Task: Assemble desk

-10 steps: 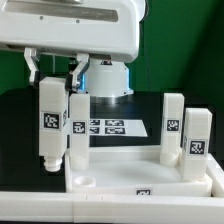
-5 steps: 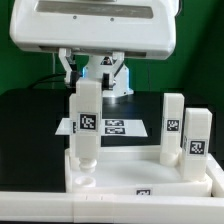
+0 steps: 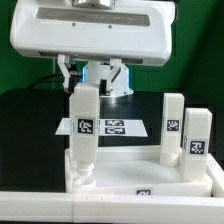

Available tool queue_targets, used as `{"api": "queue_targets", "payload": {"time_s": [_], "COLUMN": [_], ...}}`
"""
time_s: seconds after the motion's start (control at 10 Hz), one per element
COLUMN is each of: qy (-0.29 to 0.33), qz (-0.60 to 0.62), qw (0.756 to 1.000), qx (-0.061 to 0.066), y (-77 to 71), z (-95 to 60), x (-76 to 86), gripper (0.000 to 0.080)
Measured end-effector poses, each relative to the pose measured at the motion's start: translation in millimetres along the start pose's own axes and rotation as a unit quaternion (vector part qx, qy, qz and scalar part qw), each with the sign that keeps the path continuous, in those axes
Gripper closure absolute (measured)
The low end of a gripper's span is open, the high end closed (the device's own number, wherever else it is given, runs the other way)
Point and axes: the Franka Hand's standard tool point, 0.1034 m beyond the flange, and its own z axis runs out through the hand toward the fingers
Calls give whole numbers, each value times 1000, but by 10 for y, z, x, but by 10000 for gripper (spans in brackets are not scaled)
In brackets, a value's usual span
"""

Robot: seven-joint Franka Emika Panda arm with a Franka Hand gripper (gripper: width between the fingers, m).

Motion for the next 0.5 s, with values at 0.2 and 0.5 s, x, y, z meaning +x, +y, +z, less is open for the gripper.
{"api": "queue_targets", "payload": {"time_s": [0.2,0.5], "qy": [-1,-2], "qz": [0,0], "qw": [1000,1000], "qx": [-3,-3], "y": [33,14], "z": [37,55], "x": [-56,-49], "gripper": [506,506]}}
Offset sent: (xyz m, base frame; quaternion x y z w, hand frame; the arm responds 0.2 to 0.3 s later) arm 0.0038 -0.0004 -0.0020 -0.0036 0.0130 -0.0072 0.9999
